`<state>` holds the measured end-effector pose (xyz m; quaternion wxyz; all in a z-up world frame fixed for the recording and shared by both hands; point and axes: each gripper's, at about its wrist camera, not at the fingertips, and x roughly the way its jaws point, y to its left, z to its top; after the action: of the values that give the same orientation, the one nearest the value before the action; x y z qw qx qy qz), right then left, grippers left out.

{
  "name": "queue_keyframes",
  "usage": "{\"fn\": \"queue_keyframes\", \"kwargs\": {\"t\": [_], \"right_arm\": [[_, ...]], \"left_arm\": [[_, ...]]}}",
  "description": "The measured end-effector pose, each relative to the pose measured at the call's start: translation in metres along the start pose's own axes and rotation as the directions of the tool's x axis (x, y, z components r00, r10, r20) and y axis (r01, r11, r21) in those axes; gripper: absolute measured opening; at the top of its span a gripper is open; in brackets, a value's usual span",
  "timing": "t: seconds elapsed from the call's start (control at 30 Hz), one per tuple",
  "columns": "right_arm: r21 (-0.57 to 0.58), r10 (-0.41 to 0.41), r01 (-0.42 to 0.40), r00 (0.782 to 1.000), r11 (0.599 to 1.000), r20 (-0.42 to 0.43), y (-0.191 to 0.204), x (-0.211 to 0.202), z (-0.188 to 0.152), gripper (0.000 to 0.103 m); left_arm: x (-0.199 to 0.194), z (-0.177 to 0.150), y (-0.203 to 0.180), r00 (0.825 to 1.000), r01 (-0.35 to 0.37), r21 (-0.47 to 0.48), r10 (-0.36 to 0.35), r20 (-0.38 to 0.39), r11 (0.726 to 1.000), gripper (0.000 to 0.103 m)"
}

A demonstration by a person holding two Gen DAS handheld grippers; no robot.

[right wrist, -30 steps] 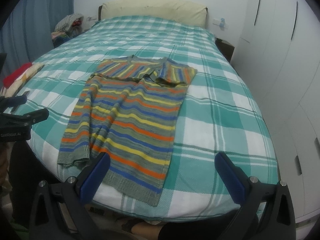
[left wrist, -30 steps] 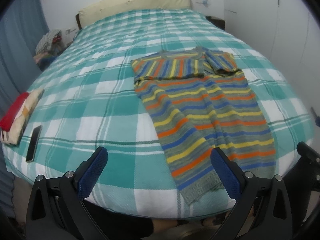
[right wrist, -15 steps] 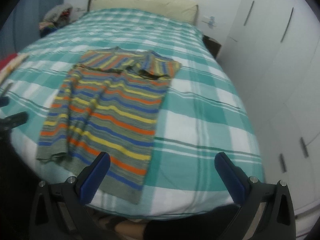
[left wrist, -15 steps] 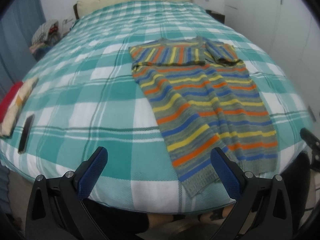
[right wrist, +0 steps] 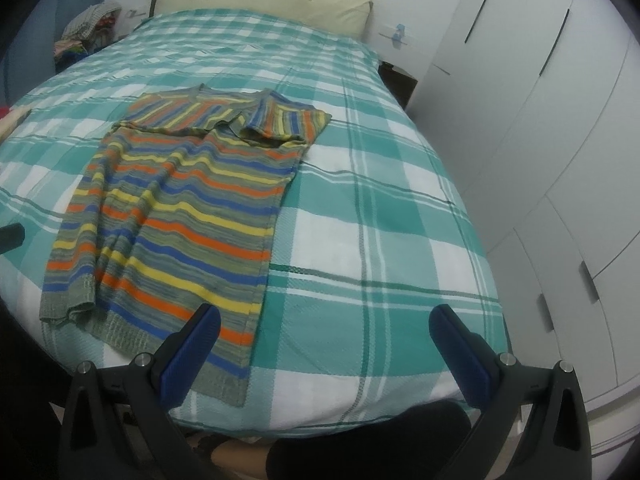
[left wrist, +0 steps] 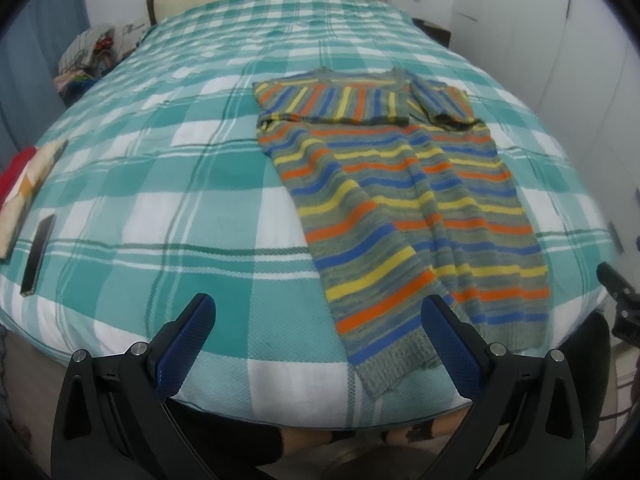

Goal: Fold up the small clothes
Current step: 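Move both grippers toward the hem of the striped sweater, then grasp the sweater hem with the right gripper while the left gripper grasps it too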

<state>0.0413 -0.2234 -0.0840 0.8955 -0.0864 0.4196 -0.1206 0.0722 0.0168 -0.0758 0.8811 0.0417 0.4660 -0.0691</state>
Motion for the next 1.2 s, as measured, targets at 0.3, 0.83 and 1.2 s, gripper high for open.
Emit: {"fn": "queue_keyframes", "kwargs": {"t": [0.3, 0.83, 1.2], "right_arm": [[0.009, -0.012, 0.012, 1.0, 1.0, -0.004, -0.003, 0.002, -0.001, 0.103], [0.012, -0.015, 0.015, 1.0, 1.0, -0.008, -0.005, 0.003, -0.003, 0.103], [0.041, 0.133, -0.133, 0.991, 0.99, -0.002, -0.028, 0.014, -0.024, 0.103]], "left_arm": [[0.011, -0.007, 0.005, 0.999, -0.011, -0.006, 0.011, -0.034, 1.0, 0.103], [0.022, -0.012, 0.004, 0.998, -0.007, -0.001, 0.007, -0.067, 1.0, 0.103], [0.054, -0.032, 0.037, 0.979, 0.142, -0.089, -0.153, -0.131, 0.986, 0.102]]}}
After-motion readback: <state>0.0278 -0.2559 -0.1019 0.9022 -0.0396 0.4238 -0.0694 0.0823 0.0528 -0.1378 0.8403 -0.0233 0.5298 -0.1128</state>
